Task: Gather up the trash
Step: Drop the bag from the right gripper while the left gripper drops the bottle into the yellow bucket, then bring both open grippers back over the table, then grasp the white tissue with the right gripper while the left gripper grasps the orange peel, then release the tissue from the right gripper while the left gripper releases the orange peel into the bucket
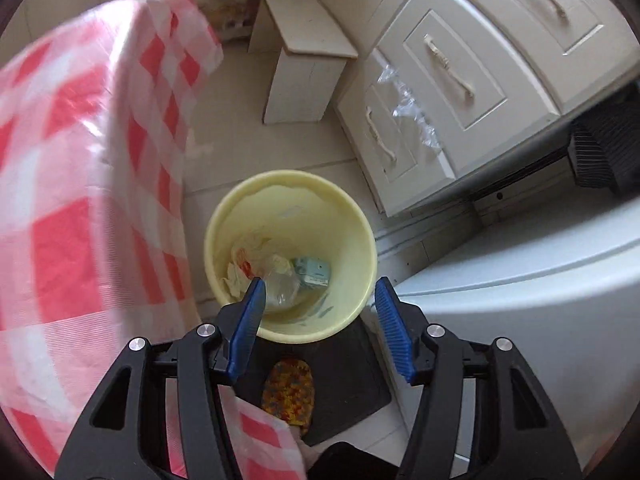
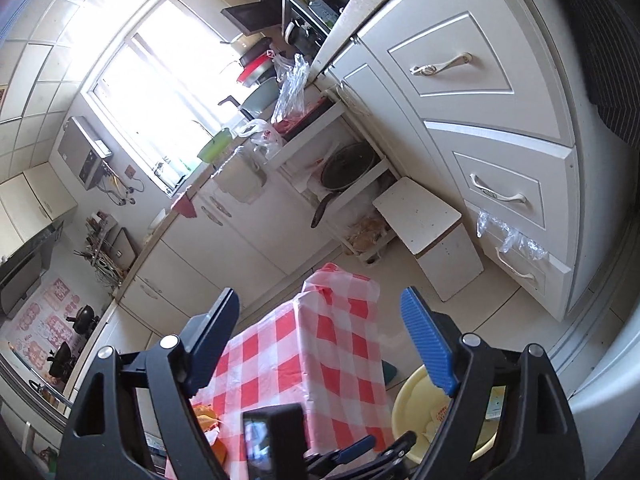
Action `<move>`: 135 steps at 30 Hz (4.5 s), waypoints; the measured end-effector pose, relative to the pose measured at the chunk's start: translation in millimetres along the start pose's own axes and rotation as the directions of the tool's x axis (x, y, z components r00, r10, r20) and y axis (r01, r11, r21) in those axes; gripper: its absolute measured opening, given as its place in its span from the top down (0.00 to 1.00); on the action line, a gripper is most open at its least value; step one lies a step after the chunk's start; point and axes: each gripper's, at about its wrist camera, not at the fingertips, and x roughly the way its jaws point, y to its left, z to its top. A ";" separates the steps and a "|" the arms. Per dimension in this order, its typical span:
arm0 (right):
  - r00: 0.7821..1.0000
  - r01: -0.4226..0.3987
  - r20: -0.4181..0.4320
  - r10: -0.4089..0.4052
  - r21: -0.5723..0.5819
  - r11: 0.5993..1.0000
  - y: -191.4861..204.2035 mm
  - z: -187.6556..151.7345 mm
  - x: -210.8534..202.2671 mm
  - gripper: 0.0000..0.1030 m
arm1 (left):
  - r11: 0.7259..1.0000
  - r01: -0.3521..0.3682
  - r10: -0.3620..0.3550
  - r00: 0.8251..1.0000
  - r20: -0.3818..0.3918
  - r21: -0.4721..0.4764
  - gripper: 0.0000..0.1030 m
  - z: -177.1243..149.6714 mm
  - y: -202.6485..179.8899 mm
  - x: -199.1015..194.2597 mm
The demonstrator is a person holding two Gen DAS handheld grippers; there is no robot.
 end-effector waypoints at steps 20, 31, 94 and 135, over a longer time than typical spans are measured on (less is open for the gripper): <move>0.937 -0.270 -0.311 0.160 -0.352 0.896 190.2 -127.6 38.6 0.23 | 0.817 -0.346 0.546 0.722 0.424 -0.462 0.22 -176.1 281.2 -322.5; 0.870 -0.333 -0.487 0.082 -0.457 0.825 244.5 -205.2 89.0 0.23 | 0.751 -0.250 0.545 0.757 0.360 -0.612 0.22 -214.0 349.7 -323.1; 0.742 -0.483 -0.642 0.191 -0.315 0.817 312.8 -203.7 172.0 0.83 | 0.864 -0.269 0.336 0.938 0.089 -0.425 0.93 -89.5 435.7 -212.4; 0.839 0.306 -0.452 -0.303 -0.069 0.950 -68.0 -84.8 98.9 0.38 | 0.999 -0.031 0.045 0.915 0.402 -0.041 0.95 -40.8 142.4 -188.4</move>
